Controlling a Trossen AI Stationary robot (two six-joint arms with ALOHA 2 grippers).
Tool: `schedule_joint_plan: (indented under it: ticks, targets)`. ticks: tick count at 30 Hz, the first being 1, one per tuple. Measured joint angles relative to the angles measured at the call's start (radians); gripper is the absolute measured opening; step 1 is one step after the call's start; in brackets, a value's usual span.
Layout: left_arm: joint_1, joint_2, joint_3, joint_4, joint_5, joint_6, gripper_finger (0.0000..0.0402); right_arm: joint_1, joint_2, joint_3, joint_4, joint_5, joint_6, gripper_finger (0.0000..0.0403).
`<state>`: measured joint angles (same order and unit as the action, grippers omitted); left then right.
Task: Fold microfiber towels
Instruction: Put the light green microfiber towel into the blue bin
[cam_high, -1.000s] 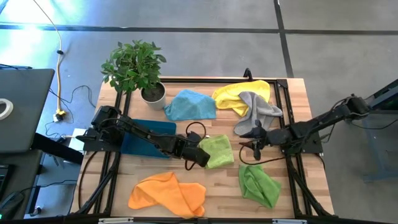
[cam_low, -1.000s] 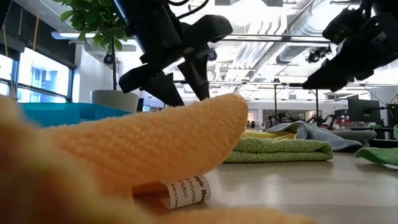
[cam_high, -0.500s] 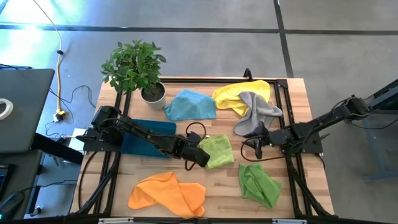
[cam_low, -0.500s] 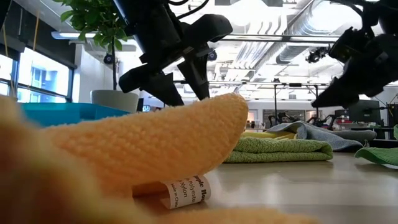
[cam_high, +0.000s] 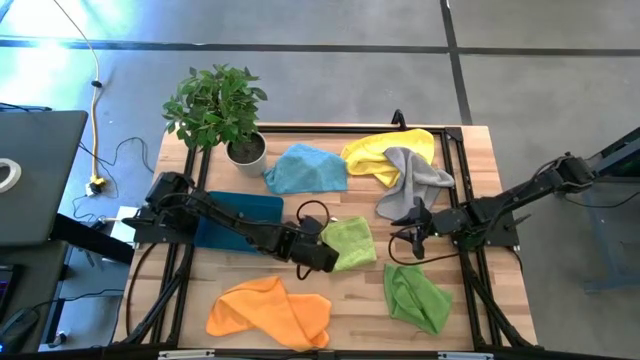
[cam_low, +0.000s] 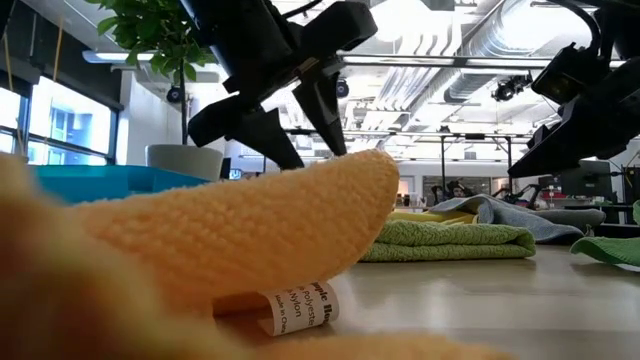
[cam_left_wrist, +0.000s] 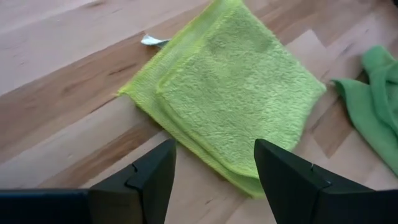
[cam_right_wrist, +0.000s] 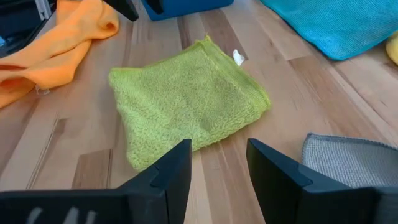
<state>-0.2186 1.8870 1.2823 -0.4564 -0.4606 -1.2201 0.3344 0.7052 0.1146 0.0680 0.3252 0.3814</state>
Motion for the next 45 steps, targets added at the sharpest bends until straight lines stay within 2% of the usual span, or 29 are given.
schedule_joint_plan:
  ticks: [6,12,22,30,40,45]
  targets:
    - [-0.02,0.023,-0.001,0.02,0.002,-0.053,0.0209,0.0,0.0,0.0,0.0,0.0,0.01,0.0146]
    - [-0.021,0.1,-0.001,0.073,0.0,-0.154,0.0212,0.0,0.0,0.002,-0.018,0.0,0.01,0.0146]
    - [0.011,0.132,-0.001,0.09,-0.035,-0.191,0.0272,0.0,0.005,0.002,-0.039,0.0,0.007,0.0146]
    - [0.023,0.181,0.001,0.156,-0.018,-0.216,0.0278,0.0,0.007,0.002,-0.045,0.0,0.011,0.0146]
    - [0.021,0.228,0.003,0.211,-0.111,-0.166,0.0277,0.0,0.008,0.002,-0.068,0.0,0.011,0.0146]
    - [0.025,0.267,0.003,0.261,-0.158,-0.054,0.025,0.0,0.008,0.002,-0.071,0.0,0.011,0.0146]
